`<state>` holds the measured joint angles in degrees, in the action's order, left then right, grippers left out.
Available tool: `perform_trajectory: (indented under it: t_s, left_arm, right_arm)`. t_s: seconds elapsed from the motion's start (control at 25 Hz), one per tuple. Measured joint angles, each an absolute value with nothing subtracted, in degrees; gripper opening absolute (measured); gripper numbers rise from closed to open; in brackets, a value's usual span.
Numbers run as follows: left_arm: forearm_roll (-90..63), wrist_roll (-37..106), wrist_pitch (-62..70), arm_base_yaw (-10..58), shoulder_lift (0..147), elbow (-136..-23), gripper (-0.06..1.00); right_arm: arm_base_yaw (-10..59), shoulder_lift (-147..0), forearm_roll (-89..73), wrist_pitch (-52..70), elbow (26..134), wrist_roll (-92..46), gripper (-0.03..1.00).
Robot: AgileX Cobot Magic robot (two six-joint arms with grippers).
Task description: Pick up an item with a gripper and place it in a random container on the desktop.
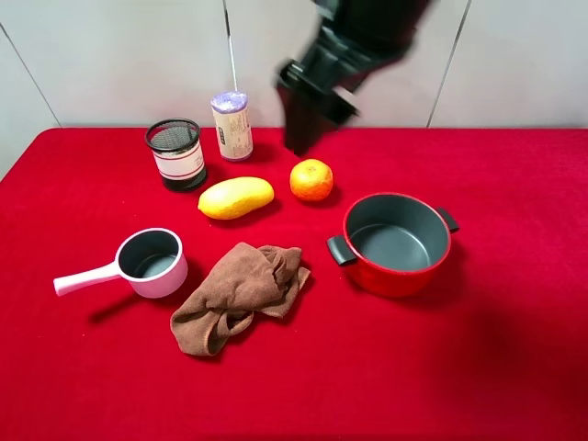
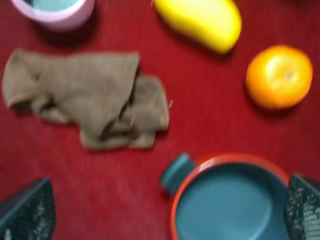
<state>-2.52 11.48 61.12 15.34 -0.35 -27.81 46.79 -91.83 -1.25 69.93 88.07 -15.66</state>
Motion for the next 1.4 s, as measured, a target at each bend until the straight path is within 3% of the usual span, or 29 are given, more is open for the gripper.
perform_trajectory:
  t_s: [0.48,1.4]
  left_arm:
    - [-2.52,11.48,61.12,15.34,-0.35,-27.81,0.98]
    - [-2.52,11.48,61.12,15.34,-0.35,-27.81,0.98]
  right_arm:
    - [46.79,-69.71,-2.96,69.73,63.51,-14.07,0.69]
    - [46.79,-34.34,-3.01,58.89,35.49,-8.08,0.69]
